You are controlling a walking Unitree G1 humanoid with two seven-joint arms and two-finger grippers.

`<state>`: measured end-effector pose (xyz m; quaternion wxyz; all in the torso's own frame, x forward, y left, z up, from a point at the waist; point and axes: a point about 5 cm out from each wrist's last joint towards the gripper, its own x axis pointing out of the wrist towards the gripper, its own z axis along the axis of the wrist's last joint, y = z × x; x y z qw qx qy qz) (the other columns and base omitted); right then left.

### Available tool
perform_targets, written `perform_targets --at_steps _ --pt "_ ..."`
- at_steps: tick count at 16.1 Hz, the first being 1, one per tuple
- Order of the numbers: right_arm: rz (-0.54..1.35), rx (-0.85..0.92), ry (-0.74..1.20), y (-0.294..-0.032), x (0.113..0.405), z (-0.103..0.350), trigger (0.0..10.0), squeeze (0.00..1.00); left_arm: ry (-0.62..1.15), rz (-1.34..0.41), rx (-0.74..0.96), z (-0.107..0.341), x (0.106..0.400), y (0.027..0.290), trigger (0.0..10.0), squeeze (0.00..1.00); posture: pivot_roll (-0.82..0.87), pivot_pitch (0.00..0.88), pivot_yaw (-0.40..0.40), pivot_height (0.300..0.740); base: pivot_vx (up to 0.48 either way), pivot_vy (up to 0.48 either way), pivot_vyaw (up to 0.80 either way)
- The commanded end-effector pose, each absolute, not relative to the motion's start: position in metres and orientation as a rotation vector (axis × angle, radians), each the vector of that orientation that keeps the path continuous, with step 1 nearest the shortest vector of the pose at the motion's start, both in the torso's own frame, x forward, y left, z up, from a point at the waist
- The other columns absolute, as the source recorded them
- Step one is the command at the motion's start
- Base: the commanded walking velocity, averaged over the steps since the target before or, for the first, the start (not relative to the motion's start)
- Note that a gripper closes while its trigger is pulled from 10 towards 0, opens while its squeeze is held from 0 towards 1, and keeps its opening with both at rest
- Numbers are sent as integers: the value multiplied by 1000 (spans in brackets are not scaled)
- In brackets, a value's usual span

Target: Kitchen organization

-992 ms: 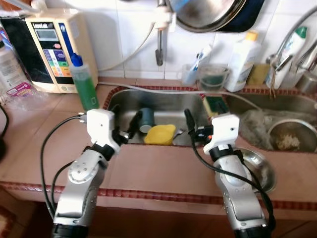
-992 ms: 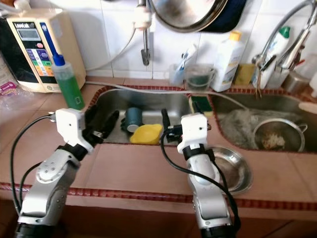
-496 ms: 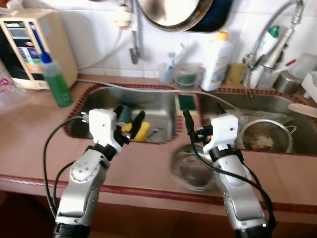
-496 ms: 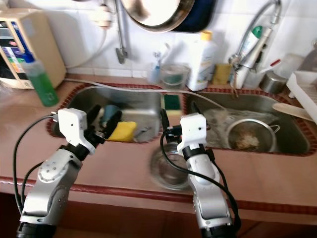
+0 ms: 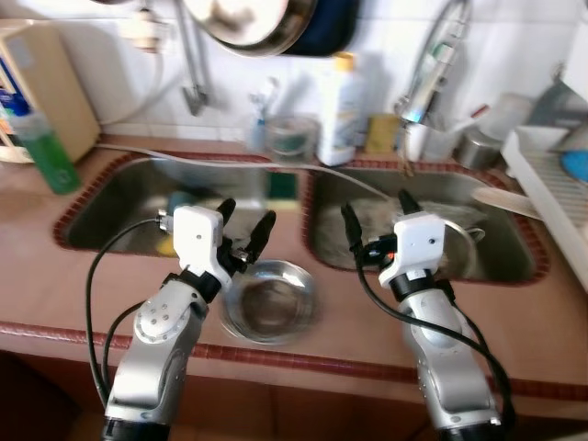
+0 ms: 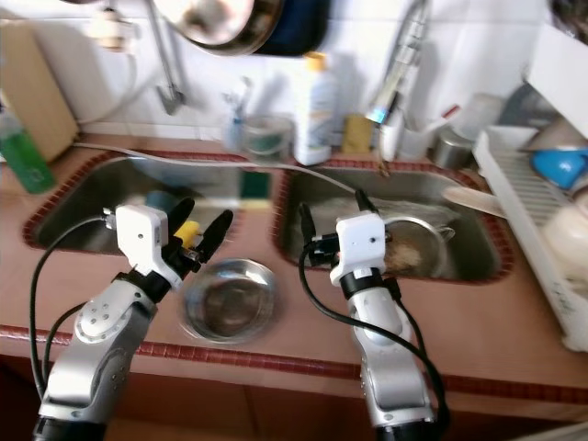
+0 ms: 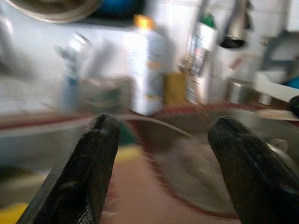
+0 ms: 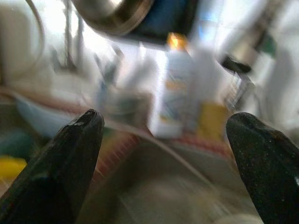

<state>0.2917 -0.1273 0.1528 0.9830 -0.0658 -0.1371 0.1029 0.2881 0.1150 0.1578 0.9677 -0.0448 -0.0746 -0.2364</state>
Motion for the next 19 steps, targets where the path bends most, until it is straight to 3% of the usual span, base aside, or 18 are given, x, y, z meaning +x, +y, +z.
perform_targets --at_steps 1,11,19 --pt "207 -122 -253 -131 291 152 10000 0 -142 -520 -74 162 286 110 10000 0 -178 0 36 740 0 0 0" --pt "228 -92 -79 -156 281 136 10000 0 -65 -569 -5 168 279 114 10000 0 -181 25 33 740 0 0 0" --pt "482 -73 -23 -152 307 156 10000 0 55 -759 18 176 262 99 10000 0 -163 45 30 740 0 0 0"
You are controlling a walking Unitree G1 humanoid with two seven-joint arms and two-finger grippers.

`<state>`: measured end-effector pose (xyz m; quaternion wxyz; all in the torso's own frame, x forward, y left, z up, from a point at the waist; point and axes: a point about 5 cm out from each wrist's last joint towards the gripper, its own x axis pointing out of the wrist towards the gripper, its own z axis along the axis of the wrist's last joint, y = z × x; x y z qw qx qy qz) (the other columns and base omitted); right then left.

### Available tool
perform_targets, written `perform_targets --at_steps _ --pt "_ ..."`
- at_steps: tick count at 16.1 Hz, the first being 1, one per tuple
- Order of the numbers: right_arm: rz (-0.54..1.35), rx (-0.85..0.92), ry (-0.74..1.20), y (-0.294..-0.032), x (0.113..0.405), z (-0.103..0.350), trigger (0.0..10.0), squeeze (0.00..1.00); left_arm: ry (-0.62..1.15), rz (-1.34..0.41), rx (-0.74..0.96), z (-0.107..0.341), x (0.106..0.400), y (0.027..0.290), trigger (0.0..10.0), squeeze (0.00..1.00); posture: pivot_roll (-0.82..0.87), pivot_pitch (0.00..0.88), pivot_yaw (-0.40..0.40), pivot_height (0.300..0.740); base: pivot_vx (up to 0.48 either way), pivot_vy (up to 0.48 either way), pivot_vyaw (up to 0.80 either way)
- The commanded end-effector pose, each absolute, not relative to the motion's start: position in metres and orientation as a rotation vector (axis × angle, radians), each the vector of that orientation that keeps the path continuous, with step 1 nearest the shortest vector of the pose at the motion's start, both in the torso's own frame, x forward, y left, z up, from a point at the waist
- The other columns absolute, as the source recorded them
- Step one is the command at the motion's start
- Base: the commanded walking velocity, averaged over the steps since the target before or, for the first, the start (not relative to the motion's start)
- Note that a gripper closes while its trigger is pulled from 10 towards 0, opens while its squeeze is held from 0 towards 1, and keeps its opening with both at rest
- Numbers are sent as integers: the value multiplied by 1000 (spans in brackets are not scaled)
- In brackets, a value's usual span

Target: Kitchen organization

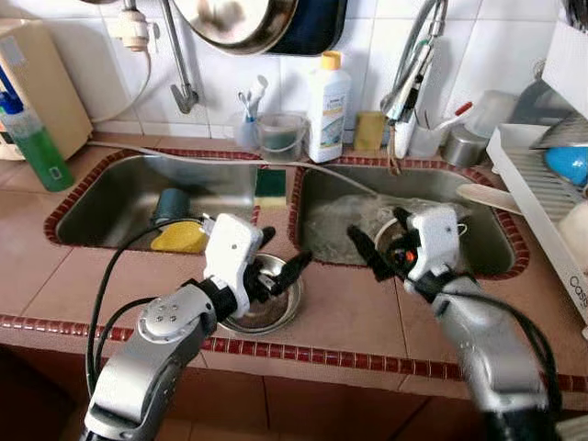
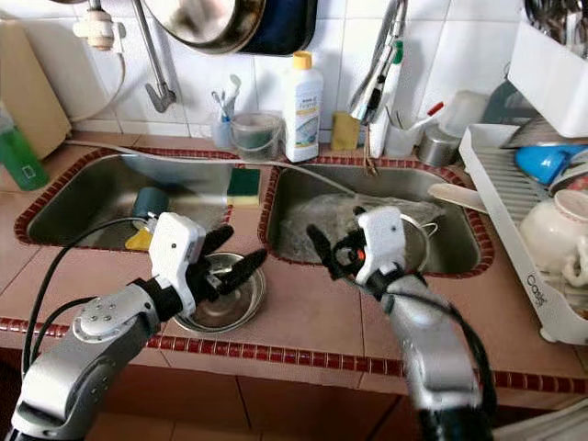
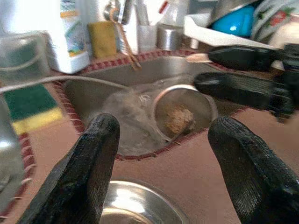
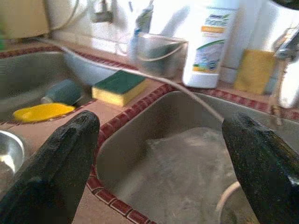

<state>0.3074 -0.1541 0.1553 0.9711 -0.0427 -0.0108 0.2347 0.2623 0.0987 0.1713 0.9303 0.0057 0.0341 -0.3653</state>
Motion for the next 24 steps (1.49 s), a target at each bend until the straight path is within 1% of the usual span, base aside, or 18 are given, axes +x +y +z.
perform_targets --at_steps 1,4,9,12,13,14,16,17,24 --pt "544 -75 0 -149 313 158 10000 0 78 -769 22 177 259 98 10000 0 -156 45 22 740 0 0 0" --pt "669 -69 28 -139 322 162 10000 0 117 -726 41 177 260 106 10000 0 -141 45 4 740 0 0 0" --pt "816 -59 104 -131 333 154 10000 0 113 -555 78 182 273 134 10000 0 -109 38 -32 740 0 0 0" --pt "885 -39 133 -126 335 149 10000 0 100 -531 82 184 274 135 10000 0 -101 34 -40 740 0 0 0" --pt "936 -25 141 -121 336 147 10000 0 94 -515 87 185 275 137 10000 0 -98 33 -44 740 0 0 0" --pt "966 -1 144 -118 337 147 10000 0 62 -488 128 188 276 139 10000 0 -94 32 -46 740 0 0 0" --pt "989 28 141 -114 339 149 10000 0 72 -470 90 188 278 141 10000 0 -90 31 -47 740 0 0 0" --pt "1011 59 135 -110 341 151 10000 0 69 -472 102 188 278 142 10000 0 -86 34 -47 740 0 0 0" --pt "1037 142 221 -100 347 138 10000 0 74 -489 94 188 275 138 10000 0 -77 46 -46 740 0 0 0"
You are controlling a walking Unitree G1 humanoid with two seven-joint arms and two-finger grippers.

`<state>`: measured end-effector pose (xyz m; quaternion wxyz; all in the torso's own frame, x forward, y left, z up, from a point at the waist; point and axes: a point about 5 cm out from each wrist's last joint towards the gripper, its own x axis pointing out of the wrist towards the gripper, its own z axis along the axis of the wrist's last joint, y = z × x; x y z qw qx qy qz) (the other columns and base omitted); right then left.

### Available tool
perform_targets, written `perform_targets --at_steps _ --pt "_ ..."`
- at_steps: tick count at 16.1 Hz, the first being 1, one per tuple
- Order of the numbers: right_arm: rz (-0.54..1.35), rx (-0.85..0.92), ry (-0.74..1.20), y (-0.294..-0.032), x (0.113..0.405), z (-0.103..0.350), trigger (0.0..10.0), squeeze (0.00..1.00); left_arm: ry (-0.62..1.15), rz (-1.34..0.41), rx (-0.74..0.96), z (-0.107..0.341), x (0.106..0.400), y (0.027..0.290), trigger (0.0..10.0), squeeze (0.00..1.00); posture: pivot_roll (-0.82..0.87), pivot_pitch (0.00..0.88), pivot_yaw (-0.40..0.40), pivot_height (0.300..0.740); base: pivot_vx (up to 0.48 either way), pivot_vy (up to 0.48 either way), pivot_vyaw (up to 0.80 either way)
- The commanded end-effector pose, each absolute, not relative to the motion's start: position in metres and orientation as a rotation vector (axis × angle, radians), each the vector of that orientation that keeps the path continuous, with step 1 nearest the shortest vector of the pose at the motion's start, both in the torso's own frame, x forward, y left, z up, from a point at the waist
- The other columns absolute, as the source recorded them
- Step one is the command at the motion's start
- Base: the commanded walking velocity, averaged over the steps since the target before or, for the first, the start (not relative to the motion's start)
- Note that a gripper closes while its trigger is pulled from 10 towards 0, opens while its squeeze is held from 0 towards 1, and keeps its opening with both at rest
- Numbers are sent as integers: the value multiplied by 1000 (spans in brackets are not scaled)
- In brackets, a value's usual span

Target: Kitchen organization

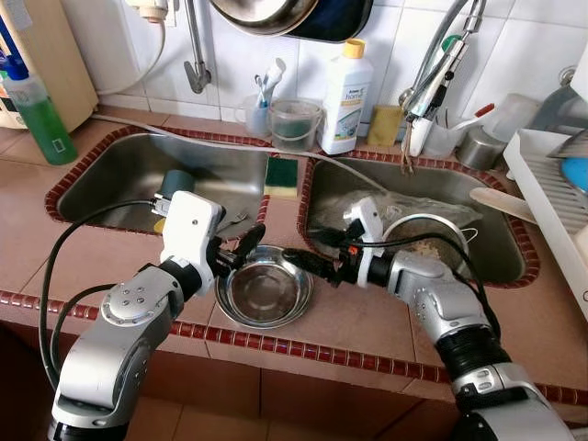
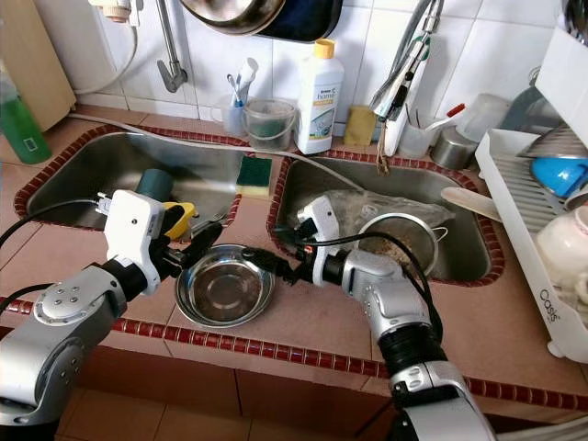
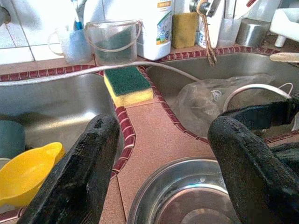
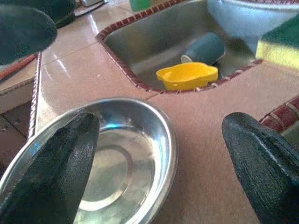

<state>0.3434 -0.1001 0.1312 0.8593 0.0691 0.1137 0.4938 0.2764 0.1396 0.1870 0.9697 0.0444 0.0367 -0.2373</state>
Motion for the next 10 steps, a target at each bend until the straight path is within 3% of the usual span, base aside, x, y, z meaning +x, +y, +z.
perform_targets --at_steps 1,10 --pt "1034 157 242 -101 348 135 10000 0 75 -520 94 187 272 135 10000 0 -74 50 -45 740 0 0 0" --pt "1035 281 356 -102 349 125 10000 0 103 -577 72 184 262 129 10000 0 -71 71 -55 740 0 0 0"
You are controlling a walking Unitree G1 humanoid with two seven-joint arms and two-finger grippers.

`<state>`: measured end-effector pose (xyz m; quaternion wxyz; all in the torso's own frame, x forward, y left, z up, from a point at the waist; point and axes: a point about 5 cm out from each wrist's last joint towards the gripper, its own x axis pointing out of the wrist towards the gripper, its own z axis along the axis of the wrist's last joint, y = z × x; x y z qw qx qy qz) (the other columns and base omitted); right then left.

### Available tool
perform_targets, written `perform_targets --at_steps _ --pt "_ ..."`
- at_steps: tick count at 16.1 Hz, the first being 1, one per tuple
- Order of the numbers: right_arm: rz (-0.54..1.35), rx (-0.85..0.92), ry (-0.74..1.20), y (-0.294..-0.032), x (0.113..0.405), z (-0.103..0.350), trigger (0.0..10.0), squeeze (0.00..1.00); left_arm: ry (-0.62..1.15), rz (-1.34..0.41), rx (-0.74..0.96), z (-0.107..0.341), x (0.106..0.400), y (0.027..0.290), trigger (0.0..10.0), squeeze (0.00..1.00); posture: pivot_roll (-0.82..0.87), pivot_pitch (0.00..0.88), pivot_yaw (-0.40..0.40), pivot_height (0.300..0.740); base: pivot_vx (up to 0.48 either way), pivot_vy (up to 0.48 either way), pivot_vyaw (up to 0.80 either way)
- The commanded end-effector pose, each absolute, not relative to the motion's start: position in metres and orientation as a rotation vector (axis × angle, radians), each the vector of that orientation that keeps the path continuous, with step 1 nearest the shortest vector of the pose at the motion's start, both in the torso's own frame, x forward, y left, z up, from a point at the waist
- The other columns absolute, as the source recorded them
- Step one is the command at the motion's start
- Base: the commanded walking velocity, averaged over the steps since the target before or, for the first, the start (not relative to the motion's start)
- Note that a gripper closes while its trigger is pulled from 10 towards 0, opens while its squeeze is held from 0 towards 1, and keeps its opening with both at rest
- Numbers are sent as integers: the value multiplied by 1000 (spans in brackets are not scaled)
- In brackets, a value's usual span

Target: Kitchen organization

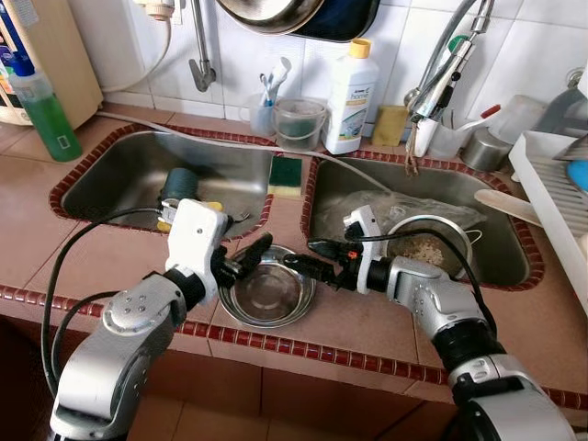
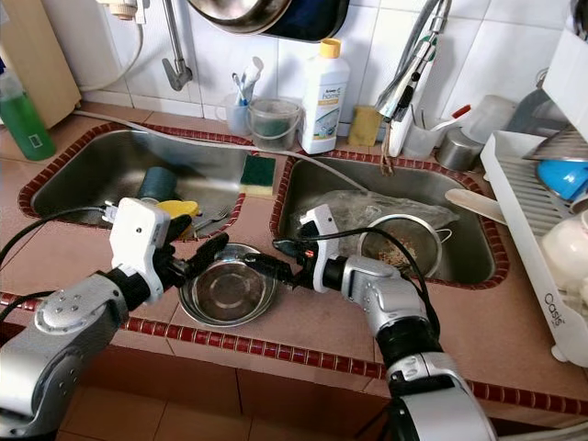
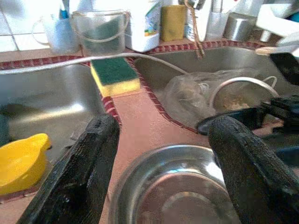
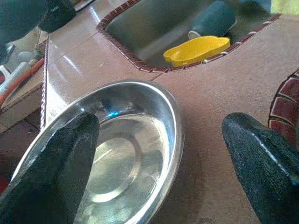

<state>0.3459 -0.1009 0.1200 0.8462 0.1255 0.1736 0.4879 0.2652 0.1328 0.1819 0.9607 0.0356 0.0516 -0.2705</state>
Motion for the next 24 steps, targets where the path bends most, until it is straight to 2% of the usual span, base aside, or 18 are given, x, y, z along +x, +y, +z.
perform_targets --at_steps 1,11,19,20,21,22,23,24 --pt "1034 277 358 -102 349 124 10000 0 105 -578 73 183 261 129 10000 0 -70 73 -56 740 0 0 0" --pt "1049 346 396 -90 340 114 10000 0 145 -618 42 182 247 127 10000 0 -54 152 -71 740 0 0 0" --pt "1076 422 391 -80 343 119 10000 0 148 -616 62 187 242 132 10000 0 4 152 -92 740 0 0 0" --pt "1093 417 395 -76 343 120 9529 0 144 -602 64 188 241 135 10000 0 13 148 -100 740 0 0 0" --pt "1114 403 401 -73 343 121 9490 0 145 -586 63 188 240 137 10000 0 19 147 -110 740 0 0 0" --pt "1126 388 403 -72 343 121 7608 0 147 -581 61 188 240 137 10000 0 22 149 -115 740 0 0 0" --pt "1145 362 408 -70 342 122 4902 0 144 -572 59 188 239 137 10000 0 25 150 -121 740 0 0 0" --pt "1166 351 406 -69 341 123 3882 0 143 -566 56 188 238 137 10000 0 28 153 -127 740 0 0 0"
